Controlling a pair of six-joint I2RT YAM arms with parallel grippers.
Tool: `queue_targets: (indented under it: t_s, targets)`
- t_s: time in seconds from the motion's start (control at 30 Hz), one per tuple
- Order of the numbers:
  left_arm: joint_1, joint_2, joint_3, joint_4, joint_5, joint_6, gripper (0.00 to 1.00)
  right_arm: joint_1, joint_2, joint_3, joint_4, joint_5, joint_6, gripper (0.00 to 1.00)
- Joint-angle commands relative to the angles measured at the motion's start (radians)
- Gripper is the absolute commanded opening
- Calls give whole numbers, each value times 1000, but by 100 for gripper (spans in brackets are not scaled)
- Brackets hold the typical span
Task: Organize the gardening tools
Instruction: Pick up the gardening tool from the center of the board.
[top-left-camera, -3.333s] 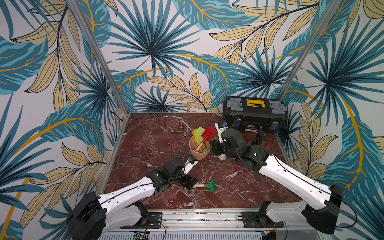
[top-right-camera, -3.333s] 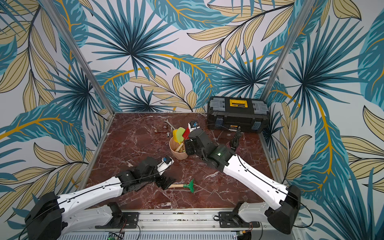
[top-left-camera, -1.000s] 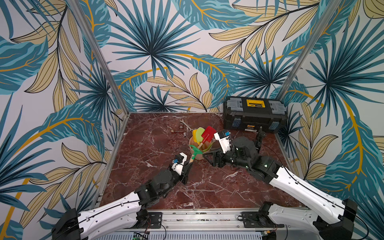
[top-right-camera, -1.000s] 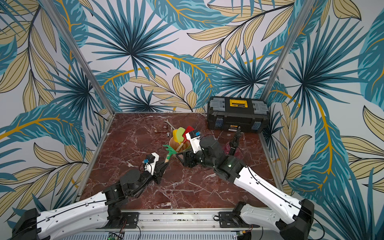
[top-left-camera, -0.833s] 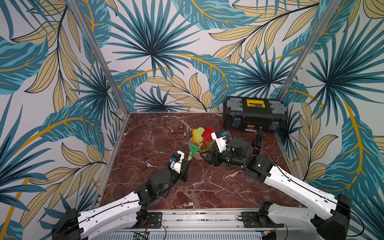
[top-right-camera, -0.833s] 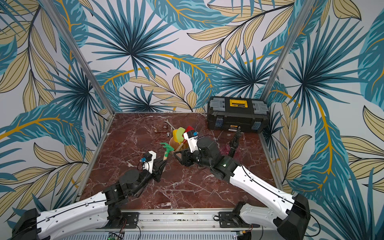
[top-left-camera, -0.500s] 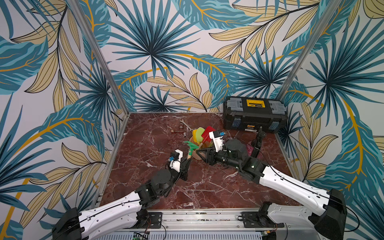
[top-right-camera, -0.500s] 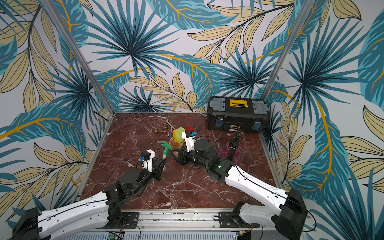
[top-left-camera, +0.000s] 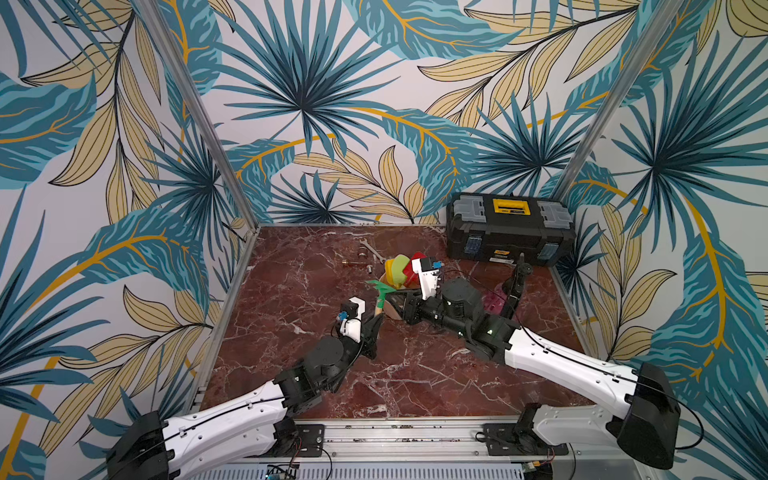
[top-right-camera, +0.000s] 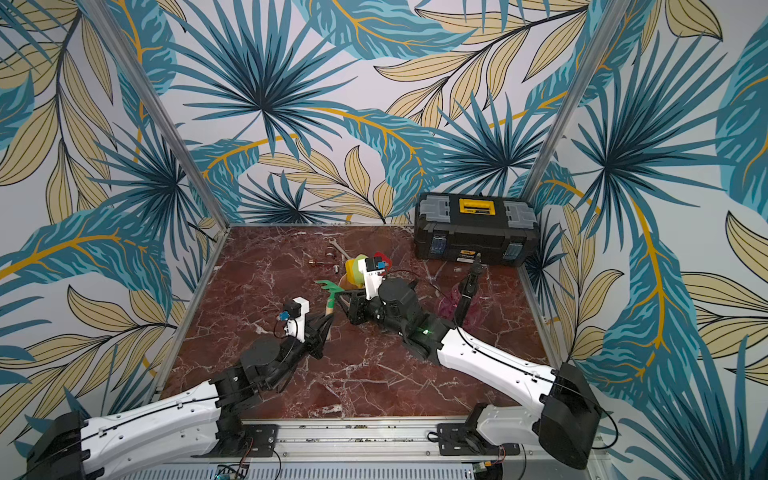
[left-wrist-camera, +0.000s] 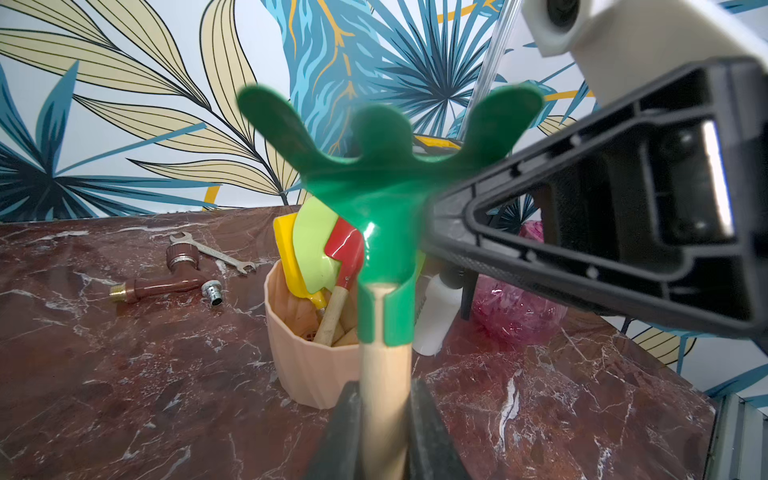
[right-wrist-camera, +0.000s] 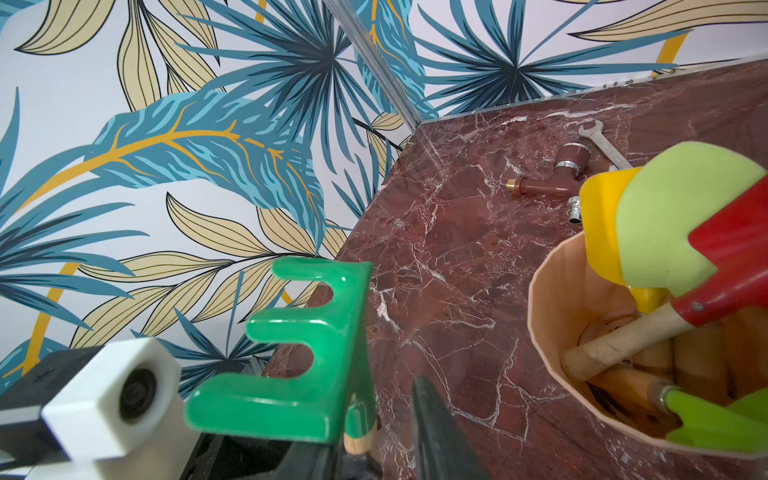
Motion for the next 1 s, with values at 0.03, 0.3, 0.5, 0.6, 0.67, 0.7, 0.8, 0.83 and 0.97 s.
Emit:
queue_targets:
  t_s: [0.03, 0.3, 0.5, 0.6, 0.67, 0.7, 0.8, 0.83, 0.97]
  targets:
    - [-1, -1, 7, 45, 13, -1, 0, 7, 22, -8, 92, 43, 16, 27]
    - [-1, 5, 7, 57, 17, -16, 0, 25, 59, 15, 130, 68, 0, 17]
    - [-1, 4, 5, 55, 16, -12, 0, 27, 75, 26, 133, 68, -14, 5]
    - [-1, 3, 3, 54, 16, -12, 3, 27, 71, 26, 125, 84, -26, 0]
    - [-1, 3, 2, 54, 16, -8, 8, 26, 63, 25, 121, 91, -39, 0]
    - [-1, 4, 3, 52, 16, -4, 12, 28, 59, 26, 120, 95, -47, 0]
    - [-1, 2, 9, 45, 14, 9, 44, 27, 47, 28, 113, 118, -78, 0]
    - [-1, 2, 12, 43, 14, 12, 63, 26, 43, 32, 103, 134, -93, 0]
    - [-1, -8, 9, 41, -8, 11, 100, 25, 32, 47, 78, 209, -181, 0]
